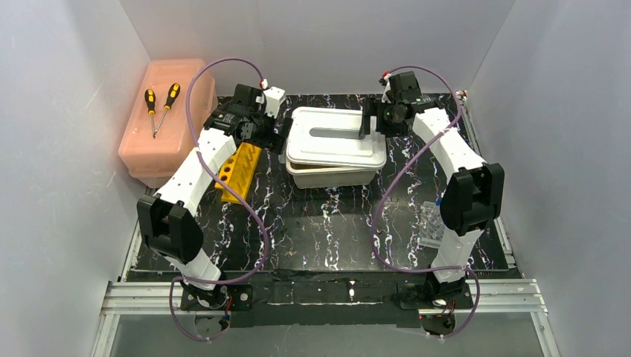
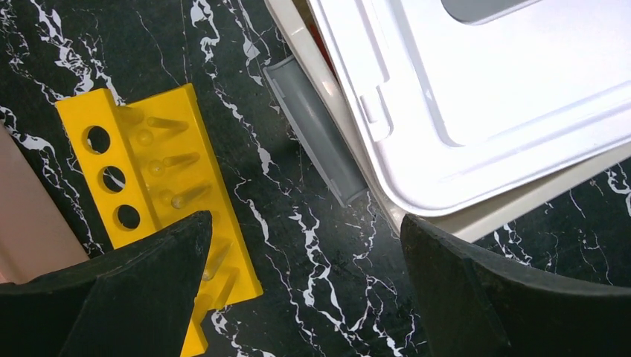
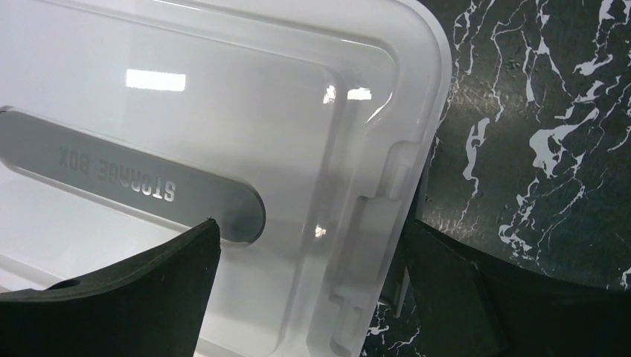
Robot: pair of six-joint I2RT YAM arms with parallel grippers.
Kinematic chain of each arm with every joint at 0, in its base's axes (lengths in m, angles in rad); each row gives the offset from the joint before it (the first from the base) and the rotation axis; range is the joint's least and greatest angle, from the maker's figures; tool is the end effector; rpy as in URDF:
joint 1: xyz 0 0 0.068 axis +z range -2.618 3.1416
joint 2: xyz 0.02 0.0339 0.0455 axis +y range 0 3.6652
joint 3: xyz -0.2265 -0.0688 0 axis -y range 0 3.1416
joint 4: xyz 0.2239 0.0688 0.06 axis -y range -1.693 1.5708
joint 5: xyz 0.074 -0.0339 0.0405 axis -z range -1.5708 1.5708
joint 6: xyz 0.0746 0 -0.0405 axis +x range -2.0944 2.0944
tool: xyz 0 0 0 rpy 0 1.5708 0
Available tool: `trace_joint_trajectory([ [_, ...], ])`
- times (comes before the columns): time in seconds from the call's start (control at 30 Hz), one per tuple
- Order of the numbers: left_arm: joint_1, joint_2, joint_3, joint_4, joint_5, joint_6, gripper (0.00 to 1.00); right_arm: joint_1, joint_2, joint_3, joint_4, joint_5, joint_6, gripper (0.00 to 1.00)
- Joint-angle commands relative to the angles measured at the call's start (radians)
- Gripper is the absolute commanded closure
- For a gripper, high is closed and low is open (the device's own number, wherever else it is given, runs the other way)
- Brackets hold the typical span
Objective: Organize the chemistry lab equipment
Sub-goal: Close the lid of the storage box.
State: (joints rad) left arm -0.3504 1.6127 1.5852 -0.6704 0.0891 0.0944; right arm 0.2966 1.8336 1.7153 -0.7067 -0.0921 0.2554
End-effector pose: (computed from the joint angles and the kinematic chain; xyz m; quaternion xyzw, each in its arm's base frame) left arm 0.3439 -0.1328 0.2983 0.2181 0.8789 -0.0939 0.4137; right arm 0.3890 0.1261 0.2565 -0.0359 0.9297 0.1404 0.3385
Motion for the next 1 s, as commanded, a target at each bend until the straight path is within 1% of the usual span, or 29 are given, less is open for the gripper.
trace_joint_trajectory([
  [0.0,0.005,0.023,0.024,0.020,-0.029,-0.015,0.02,0.016,0.035,0.083,-0.008,-0.039,-0.072,0.02],
  [0.17,0.004,0.049,0.031,0.039,-0.067,-0.015,0.02,0.029,0.084,0.144,-0.040,-0.049,-0.126,0.02],
  [0.27,0.005,0.054,0.030,0.061,-0.075,-0.017,0.02,0.036,0.087,0.154,-0.042,-0.045,-0.153,0.02],
  [0.3,0.005,0.056,0.031,0.065,-0.101,-0.020,0.02,0.036,0.085,0.157,-0.041,-0.039,-0.159,0.02],
  [0.5,0.005,0.081,0.044,0.071,-0.089,-0.037,0.02,0.046,0.091,0.169,-0.043,-0.028,-0.184,0.02],
  [0.57,0.005,0.085,0.040,0.071,-0.054,-0.043,0.02,0.052,0.095,0.170,-0.042,-0.023,-0.185,0.02],
  [0.7,0.004,0.081,0.004,0.076,-0.025,-0.051,0.02,0.071,0.084,0.146,-0.036,-0.002,-0.184,0.02],
  [0.97,0.004,0.064,-0.082,0.095,-0.014,-0.044,0.02,0.130,0.032,0.081,-0.010,0.050,-0.155,0.02],
])
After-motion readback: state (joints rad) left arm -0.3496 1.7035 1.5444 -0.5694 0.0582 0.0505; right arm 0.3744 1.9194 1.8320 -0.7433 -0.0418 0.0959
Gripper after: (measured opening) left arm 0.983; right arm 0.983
